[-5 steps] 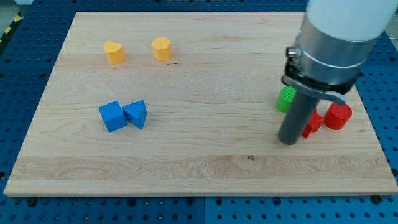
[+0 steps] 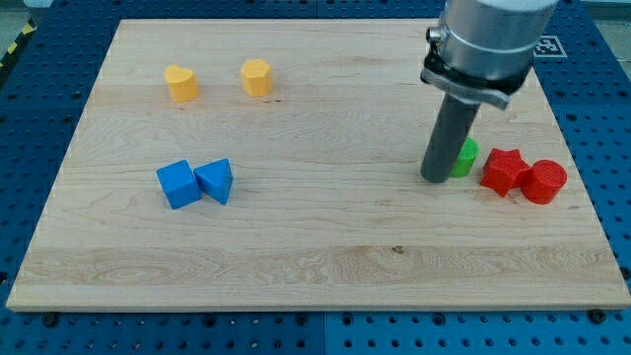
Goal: Slide the green circle into the bottom side of the green star
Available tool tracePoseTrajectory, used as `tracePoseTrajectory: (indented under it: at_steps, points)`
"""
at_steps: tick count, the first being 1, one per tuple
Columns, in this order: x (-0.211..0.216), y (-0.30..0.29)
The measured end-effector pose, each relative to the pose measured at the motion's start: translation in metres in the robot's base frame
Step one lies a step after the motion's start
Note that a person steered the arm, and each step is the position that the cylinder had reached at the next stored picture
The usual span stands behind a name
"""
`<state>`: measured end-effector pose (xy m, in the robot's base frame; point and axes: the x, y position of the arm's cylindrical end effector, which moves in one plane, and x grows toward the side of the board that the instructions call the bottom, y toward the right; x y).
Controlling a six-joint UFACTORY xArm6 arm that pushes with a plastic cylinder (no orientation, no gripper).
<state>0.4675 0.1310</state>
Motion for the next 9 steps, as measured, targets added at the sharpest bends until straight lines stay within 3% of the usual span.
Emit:
tracePoseTrajectory:
  at_steps: [1,2,3,4,6,7,9]
  points:
    - [-0.036,0.002]
    - [-0.024,-0.007]
    - [0.021,-0.015]
    - [0.022,-0.003]
    - [-0.106,0.026]
    - [-0.098,0.013]
    - [-0.012,-0.021]
